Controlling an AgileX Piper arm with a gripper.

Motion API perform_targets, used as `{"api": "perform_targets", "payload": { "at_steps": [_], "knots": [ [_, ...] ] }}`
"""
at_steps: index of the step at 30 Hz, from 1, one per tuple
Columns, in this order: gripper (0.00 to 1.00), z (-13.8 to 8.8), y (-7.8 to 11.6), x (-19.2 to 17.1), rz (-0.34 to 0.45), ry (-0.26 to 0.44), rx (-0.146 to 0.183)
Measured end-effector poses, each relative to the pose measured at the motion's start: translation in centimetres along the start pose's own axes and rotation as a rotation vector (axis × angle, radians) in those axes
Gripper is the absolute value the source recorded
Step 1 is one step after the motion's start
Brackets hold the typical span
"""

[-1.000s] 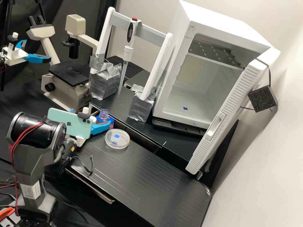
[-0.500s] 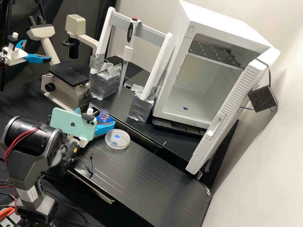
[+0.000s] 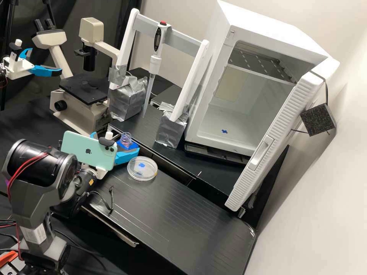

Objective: Close the bottle

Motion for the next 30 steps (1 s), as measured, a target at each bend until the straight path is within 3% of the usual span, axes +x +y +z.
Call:
{"api": "perform_targets", "payload": {
  "at_steps": [30],
  "knots": [
    [0.0, -0.28, 0.15, -0.05, 0.004, 0.018, -0.002]
  ]
}}
